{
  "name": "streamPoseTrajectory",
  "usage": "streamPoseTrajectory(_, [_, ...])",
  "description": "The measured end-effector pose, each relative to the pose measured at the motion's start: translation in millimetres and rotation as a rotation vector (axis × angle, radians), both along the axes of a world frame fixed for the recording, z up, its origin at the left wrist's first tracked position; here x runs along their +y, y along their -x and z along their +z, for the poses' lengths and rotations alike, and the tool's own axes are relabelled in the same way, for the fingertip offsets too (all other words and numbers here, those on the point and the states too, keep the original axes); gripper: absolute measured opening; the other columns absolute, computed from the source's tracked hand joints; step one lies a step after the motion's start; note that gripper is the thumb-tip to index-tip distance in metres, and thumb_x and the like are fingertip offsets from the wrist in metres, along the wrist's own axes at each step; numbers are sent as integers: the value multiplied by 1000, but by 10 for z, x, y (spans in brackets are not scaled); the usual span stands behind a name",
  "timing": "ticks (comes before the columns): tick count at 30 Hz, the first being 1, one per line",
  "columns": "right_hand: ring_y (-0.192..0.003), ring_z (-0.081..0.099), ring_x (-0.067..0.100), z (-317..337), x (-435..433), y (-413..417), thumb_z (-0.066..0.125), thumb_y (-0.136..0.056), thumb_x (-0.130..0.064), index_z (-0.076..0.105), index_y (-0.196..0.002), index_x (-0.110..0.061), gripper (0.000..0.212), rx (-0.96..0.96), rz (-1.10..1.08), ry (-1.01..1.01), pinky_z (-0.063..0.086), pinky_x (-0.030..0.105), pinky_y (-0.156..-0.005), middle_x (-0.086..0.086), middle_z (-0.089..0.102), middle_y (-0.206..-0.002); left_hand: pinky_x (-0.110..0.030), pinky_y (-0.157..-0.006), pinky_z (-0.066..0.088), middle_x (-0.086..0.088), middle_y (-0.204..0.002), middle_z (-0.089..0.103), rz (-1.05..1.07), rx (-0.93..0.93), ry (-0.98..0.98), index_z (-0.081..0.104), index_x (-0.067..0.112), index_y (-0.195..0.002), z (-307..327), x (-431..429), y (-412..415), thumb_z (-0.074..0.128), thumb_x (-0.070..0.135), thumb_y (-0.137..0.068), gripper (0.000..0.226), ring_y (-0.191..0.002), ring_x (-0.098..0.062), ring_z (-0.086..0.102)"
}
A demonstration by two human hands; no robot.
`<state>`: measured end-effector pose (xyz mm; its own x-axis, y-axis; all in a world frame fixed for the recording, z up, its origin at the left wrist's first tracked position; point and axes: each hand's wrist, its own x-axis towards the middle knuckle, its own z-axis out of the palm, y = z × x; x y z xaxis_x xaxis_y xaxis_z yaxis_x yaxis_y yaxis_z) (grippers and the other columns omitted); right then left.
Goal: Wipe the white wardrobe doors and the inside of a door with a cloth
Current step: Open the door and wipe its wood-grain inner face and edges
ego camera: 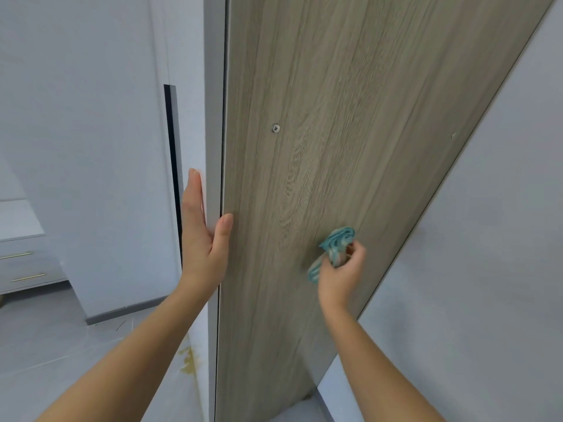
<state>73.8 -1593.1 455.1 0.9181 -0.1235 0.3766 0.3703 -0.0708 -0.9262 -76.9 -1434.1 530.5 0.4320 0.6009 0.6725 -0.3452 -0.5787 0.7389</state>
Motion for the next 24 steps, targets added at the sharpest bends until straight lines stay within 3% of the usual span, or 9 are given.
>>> streamPoseTrajectory(2, [-103,61,19,-57,171,306,67,-76,10,50,-120,-20,56,-33,66,-12,54,30,-88,3,59,-113,-54,-118,22,6,-163,12,-9,-1,-8,8,20,-156,-11,5,12,44,24,-100,67,-150,-15,15])
streamPoseTrajectory(7, [-109,56,10,-198,469,1008,67,-75,11,48,-118,-34,65,-124,253,64,51,24,-89,-5,53,-115,-48,-122,16,8,-164,7,-4,20,-40,6,18,-156,-6,0,46,43,22,-101,67,-150,-8,9])
streamPoseTrajectory(11, [-105,54,10,-287,637,1353,72,-72,6,46,-122,-24,65,-291,348,210,54,26,-85,-4,48,-115,-58,-114,28,16,-163,5,18,14,-72,3,34,-155,-41,47,24,42,32,-100,67,-144,-36,27])
streamPoseTrajectory(15, [-102,54,12,-309,617,1349,72,-73,0,45,-124,-25,63,-385,418,342,54,28,-84,-8,42,-115,-60,-112,30,19,-162,3,32,28,-57,2,36,-155,-25,22,11,41,35,-101,67,-132,-58,30])
streamPoseTrajectory(17, [-101,55,15,-273,558,1292,66,-77,-9,46,-123,-25,52,-414,427,377,55,30,-81,-7,43,-115,-46,-121,18,11,-164,3,31,14,-21,3,26,-156,-46,-40,25,42,28,-102,67,-148,-33,18])
streamPoseTrajectory(19, [-99,56,15,-259,507,1230,56,-77,-20,48,-122,-24,45,-438,405,401,55,32,-78,-3,47,-114,-25,-122,9,5,-164,5,22,18,64,5,16,-156,-165,-107,53,43,22,-101,67,-150,-5,6])
streamPoseTrajectory(22, [-100,55,17,-292,429,1052,58,-72,-7,50,-120,-22,51,-421,349,365,54,34,-82,1,47,-113,-15,-119,8,11,-163,8,30,58,181,7,18,-156,-438,-175,81,43,25,-98,69,-148,2,7])
streamPoseTrajectory(24, [-101,54,14,-315,353,868,61,-70,5,51,-120,-19,56,-390,290,312,51,26,-87,3,47,-113,-12,-117,10,15,-162,11,29,77,223,9,18,-156,-562,-192,66,43,25,-97,69,-146,5,9])
